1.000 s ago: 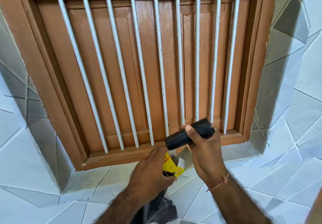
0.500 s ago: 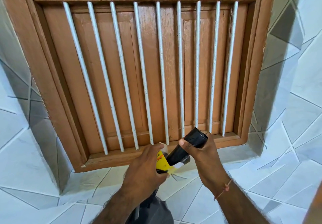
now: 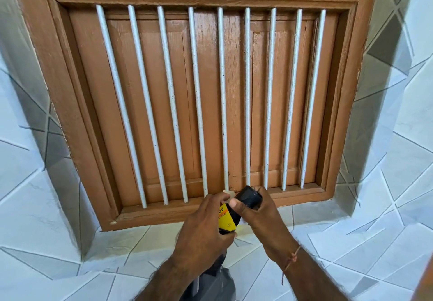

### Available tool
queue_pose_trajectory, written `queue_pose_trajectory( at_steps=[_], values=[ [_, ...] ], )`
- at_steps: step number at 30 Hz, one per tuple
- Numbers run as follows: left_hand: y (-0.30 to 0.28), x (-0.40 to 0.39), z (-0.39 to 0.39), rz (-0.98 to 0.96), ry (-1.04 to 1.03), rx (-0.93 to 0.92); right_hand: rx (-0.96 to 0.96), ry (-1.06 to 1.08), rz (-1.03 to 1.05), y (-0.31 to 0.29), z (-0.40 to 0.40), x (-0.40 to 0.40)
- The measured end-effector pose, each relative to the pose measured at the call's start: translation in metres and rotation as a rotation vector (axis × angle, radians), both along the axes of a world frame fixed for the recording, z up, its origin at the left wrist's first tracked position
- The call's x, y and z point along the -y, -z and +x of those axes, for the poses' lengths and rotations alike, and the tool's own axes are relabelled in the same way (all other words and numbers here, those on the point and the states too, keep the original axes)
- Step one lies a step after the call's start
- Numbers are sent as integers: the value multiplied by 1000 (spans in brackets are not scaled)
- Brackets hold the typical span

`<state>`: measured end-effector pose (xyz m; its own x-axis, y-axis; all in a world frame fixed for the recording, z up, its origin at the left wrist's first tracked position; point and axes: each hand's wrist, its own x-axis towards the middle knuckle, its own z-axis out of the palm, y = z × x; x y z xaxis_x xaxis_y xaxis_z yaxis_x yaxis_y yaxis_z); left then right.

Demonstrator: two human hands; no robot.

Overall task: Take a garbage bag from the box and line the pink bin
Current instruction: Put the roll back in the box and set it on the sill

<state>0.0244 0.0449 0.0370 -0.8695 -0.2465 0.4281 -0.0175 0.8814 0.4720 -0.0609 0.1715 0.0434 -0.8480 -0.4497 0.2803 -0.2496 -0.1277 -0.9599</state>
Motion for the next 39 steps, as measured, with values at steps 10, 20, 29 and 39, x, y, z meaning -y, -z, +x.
queue_pose_trajectory(
  at_steps=[10, 20, 29, 39],
  values=[
    [-6, 15, 1, 207, -20, -29, 24, 269, -131, 0, -4, 6],
    [-12, 15, 3, 186, 6, -11, -62, 184, -58, 3, 4, 17],
    [-10, 18, 3, 131, -8, -22, -260, 137, 16, 6, 14, 21],
    [-7, 11, 1, 153, -72, -13, -299, 266, 117, 15, 15, 32]
  ],
)
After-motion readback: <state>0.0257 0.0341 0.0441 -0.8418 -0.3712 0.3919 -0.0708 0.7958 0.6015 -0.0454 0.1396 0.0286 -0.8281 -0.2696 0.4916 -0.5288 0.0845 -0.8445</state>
